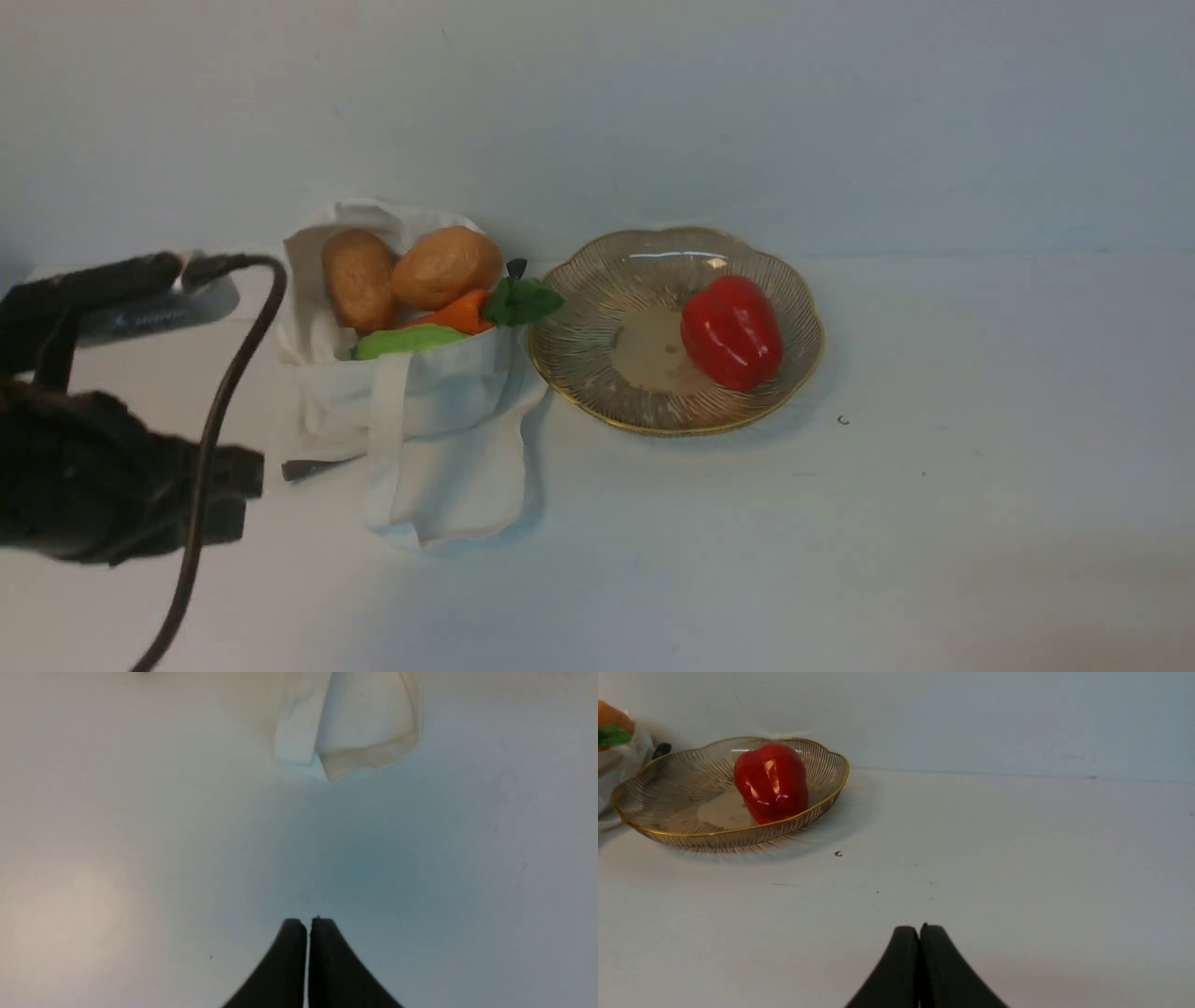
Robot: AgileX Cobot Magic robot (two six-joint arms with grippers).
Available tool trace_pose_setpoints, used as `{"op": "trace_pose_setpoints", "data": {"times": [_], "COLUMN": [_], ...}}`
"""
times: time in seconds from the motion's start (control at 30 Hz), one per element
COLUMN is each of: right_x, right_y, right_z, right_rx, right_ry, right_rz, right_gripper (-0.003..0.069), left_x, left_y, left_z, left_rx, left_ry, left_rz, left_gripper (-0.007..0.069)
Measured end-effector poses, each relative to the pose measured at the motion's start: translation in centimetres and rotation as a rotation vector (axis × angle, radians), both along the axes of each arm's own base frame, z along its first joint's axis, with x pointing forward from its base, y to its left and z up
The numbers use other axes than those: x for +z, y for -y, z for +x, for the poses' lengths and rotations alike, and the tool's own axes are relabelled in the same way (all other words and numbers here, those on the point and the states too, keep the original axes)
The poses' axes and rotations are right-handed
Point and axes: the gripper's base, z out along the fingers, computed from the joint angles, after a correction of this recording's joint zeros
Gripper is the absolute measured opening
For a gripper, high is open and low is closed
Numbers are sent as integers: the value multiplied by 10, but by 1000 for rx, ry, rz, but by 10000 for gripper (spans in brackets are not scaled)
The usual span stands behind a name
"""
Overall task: Take vegetables from cloth bag on white table place on plate.
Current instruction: 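Reach into the cloth bag and grasp the potato inside with the left gripper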
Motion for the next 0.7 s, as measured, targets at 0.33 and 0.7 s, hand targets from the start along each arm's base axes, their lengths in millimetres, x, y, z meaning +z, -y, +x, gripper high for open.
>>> {"op": "trace_pose_setpoints", "data": {"times": [0.33, 0.7], "right_x": [0, 0], "right_y": [0, 0], "right_z": [0, 0], "right_rx": [0, 0], "right_ry": [0, 0], "right_rz": [0, 0], "right_gripper": [-15, -15], "left_x": [31, 2], "left_y": [22, 83], "left_z": [95, 202], "left_rx": [-122, -488], "left_ry": [76, 254], "left_rz": [72, 347], "left_gripper": [237, 596]}}
